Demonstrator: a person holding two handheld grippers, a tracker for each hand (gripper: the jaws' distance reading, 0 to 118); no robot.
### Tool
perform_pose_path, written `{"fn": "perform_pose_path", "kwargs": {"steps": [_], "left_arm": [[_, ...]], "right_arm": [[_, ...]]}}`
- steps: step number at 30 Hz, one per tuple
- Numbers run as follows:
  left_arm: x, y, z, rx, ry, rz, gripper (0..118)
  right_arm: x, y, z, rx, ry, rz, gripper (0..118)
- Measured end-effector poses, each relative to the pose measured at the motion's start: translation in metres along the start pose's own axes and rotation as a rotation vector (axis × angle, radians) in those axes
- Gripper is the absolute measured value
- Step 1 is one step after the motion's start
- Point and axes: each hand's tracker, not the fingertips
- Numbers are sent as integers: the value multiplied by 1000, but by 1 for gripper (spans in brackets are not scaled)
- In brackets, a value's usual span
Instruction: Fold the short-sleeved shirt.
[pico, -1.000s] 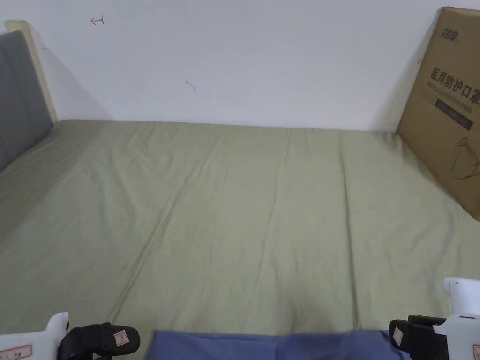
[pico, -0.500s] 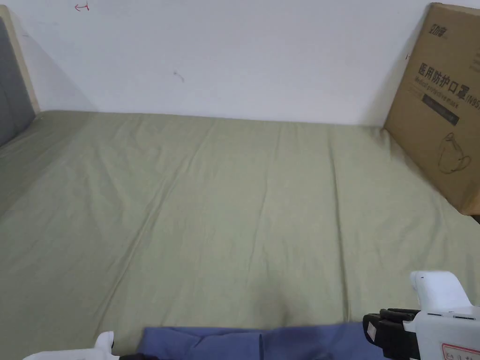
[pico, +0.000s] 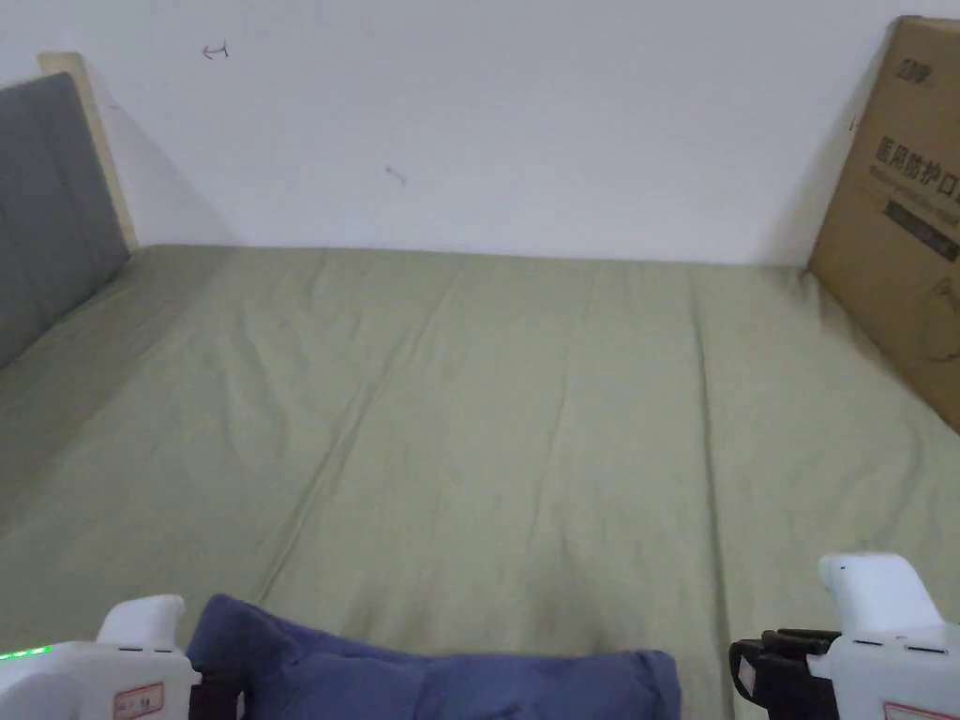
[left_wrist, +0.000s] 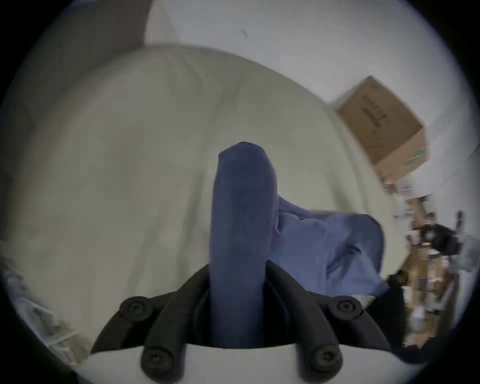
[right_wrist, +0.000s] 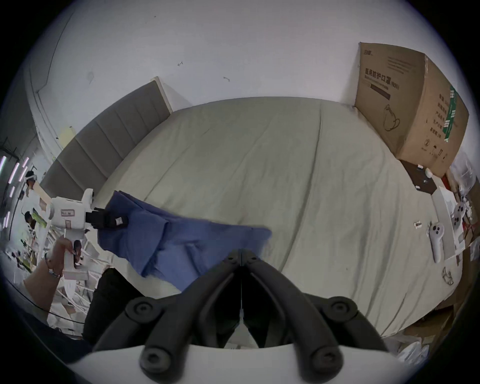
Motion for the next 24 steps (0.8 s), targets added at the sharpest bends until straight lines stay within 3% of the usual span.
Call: {"fn": "perform_pose_path", "kwargs": {"steps": [2, 9, 13, 15, 16, 18, 19, 20, 24], "left_arm": [[16, 1, 16, 9, 11, -27, 9], [86, 14, 7, -99, -335, 12, 9], [130, 16, -27, -174, -426, 51, 11], [152, 14, -45, -215, -492, 48, 26], [162, 12, -56, -241, -527, 66, 42], [171, 9, -81, -295, -576, 109, 96], [177, 7, -90, -320, -600, 134, 110], [183, 4, -99, -340, -633, 148, 115], [195, 5, -96, -316, -778, 188, 114]], "right_arm": [[1, -2, 2, 10, 8, -3, 0], [9, -12, 9, 37, 41, -27, 0], [16, -17, 9, 49, 19, -38, 0], [21, -18, 9, 49, 15, -53, 0], [24, -19, 9, 47, 16, -66, 0], [28, -20, 9, 46, 13, -80, 0], [31, -22, 10, 46, 10, -84, 0], [33, -23, 11, 45, 7, -86, 0], [40, -25, 15, 48, -10, -93, 0]]}}
